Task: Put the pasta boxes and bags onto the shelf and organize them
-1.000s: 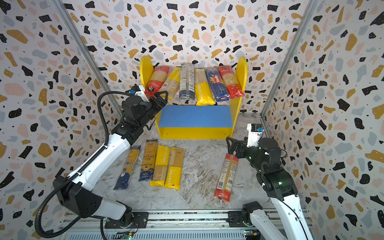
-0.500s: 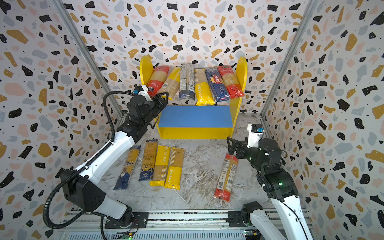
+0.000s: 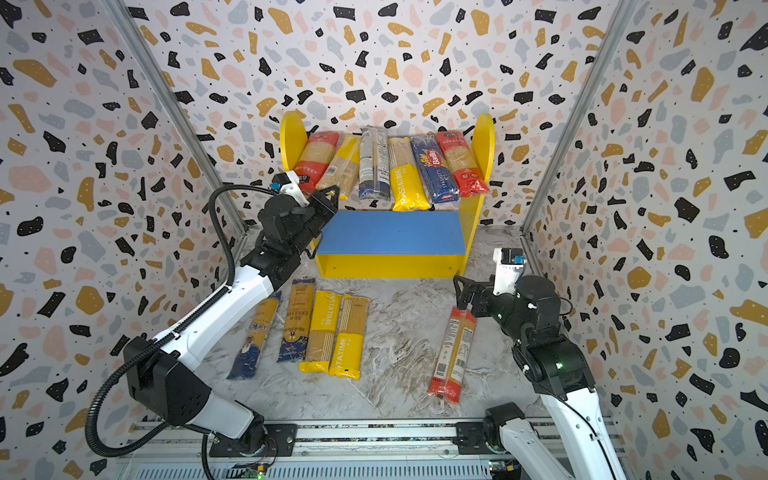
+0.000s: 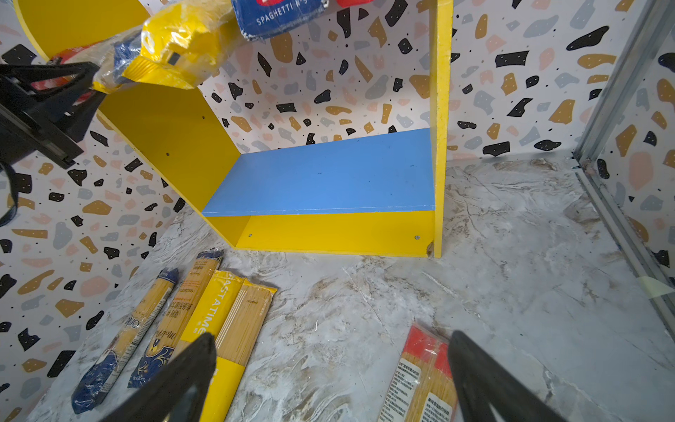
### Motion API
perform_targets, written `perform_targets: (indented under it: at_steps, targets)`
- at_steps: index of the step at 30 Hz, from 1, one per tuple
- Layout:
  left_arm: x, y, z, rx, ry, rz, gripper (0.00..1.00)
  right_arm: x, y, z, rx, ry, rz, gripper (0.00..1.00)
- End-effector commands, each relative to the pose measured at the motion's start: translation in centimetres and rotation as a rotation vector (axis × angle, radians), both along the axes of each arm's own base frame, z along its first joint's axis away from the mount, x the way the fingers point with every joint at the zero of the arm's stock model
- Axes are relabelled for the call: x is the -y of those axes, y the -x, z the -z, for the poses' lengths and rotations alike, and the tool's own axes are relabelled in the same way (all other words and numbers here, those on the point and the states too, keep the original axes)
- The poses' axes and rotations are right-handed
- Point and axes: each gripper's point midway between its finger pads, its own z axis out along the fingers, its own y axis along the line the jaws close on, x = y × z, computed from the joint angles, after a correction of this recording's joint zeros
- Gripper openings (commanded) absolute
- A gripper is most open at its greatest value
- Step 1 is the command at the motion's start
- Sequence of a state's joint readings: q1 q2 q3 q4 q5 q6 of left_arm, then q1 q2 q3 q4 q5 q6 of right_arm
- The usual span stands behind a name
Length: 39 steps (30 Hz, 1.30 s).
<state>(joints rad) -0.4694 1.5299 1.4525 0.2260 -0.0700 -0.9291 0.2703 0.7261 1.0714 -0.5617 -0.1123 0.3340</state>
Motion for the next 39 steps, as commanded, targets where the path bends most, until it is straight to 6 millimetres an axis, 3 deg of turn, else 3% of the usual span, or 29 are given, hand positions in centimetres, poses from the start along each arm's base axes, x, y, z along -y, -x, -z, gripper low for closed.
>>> perform_targets:
  at_steps: [1, 7, 19, 29, 34, 39]
  targets:
    - [2.5, 1.2, 0.0, 0.033, 0.005, 0.072, 0.1, 0.1, 0.1, -1.3, 0.031, 0.001, -0.002, 0.99]
    - [5.4, 1.3, 1.8, 0.011, -0.021, 0.108, 0.08, 0.0, 0.0, -1.1, 0.024, -0.002, -0.004, 0.99]
    - [6.6, 1.2, 4.3, -0.021, -0.055, 0.1, 0.02, -0.3, -0.5, -0.7, 0.011, -0.007, -0.013, 0.99]
    - [3.3, 4.6, 3.6, 0.025, -0.203, -0.086, 0.0, -0.7, -0.8, -0.6, 0.003, -0.017, -0.027, 0.99]
    - [2.5, 4.3, 3.4, 0.035, -0.253, -0.138, 0.0, -1.0, -1.0, -0.6, -0.002, -0.027, -0.038, 0.99]
    - [3.1, 2.8, 2.5, 0.051, -0.286, -0.163, 0.0, -0.8, -0.8, -1.0, 0.004, -0.026, -0.028, 0.99]
